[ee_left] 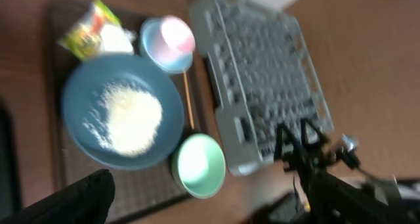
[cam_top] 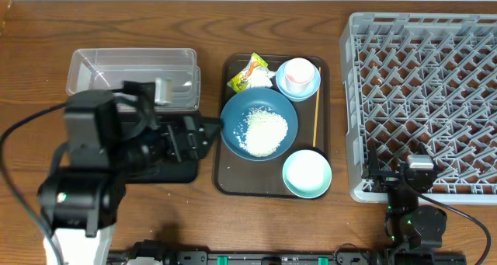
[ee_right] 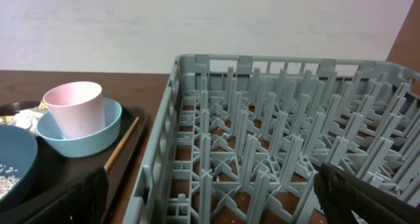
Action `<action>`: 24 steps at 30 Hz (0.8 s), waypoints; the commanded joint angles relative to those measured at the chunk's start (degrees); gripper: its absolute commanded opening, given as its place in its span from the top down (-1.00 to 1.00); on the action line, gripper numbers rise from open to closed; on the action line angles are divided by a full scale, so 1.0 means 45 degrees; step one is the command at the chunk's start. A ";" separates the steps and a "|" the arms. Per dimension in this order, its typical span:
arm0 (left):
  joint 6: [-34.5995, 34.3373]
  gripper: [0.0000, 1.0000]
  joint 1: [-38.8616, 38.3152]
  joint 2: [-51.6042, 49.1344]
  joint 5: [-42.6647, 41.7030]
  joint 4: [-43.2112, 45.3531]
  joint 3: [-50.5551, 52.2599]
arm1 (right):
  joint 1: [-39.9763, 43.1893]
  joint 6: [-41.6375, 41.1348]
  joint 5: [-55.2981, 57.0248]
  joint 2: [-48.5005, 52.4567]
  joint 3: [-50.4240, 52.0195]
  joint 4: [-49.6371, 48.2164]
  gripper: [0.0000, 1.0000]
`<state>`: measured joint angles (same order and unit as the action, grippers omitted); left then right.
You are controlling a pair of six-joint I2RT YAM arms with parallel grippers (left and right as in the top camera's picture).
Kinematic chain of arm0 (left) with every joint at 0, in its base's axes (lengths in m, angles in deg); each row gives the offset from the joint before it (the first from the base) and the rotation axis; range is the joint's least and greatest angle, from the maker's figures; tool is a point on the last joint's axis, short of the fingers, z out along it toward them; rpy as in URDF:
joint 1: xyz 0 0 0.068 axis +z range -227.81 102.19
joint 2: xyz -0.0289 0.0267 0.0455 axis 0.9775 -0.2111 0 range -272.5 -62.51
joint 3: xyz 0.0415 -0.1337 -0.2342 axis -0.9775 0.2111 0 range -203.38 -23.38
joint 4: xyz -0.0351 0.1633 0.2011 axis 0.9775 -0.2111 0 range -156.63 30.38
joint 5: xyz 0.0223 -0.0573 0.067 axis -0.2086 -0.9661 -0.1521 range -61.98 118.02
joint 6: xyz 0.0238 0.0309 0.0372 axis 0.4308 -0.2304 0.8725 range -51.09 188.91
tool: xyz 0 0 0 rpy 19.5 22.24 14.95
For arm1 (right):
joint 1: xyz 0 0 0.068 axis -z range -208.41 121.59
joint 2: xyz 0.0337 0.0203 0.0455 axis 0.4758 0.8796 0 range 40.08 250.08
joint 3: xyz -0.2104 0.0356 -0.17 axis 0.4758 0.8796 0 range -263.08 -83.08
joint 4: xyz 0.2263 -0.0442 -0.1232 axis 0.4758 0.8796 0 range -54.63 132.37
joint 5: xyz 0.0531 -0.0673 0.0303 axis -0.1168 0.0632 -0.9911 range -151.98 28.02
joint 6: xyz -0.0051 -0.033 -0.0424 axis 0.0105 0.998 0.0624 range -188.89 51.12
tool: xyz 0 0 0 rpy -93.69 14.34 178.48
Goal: Sort waste into correct bins and load items into the dishwasher rack
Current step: 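Reach the left gripper over the brown tray to the blue rice bowl rim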
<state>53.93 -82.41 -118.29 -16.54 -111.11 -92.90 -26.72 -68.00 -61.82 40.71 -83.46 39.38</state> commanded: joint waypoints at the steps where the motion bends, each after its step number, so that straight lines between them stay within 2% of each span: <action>1: 0.0107 -0.93 -0.1554 -0.0699 0.1511 -0.0374 -0.0253 | 0.0131 0.0107 0.0049 -0.0063 0.0015 0.0063 -0.99; 6: -0.0559 -0.93 -0.5090 -0.2686 0.6674 -0.1608 -0.1171 | 0.0131 0.0107 0.0049 -0.0063 0.0015 0.0063 -0.98; 9: -0.0937 -0.93 -0.6407 -0.3886 0.8354 -0.1885 -0.1953 | 0.0131 0.0112 0.0049 -0.0063 0.0015 0.0063 -0.99; 15: -0.0981 -0.94 -0.7859 -0.5440 0.8442 -0.0563 -0.2322 | 0.0131 0.0107 0.0049 -0.0063 0.0015 0.0063 -0.99; 20: -0.2317 -0.94 -0.8204 -0.6377 0.8369 0.0680 -0.2322 | 0.0131 0.0107 0.0049 -0.0063 0.0015 0.0063 -0.99; 24: -0.2404 -0.94 -0.8223 -0.7329 0.8378 0.1224 -0.2322 | 0.0131 0.0107 0.0049 -0.0063 0.0015 0.0063 -0.99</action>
<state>45.23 -119.29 -148.68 19.68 -106.13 -102.18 -26.72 -68.02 -61.82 40.71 -83.46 39.40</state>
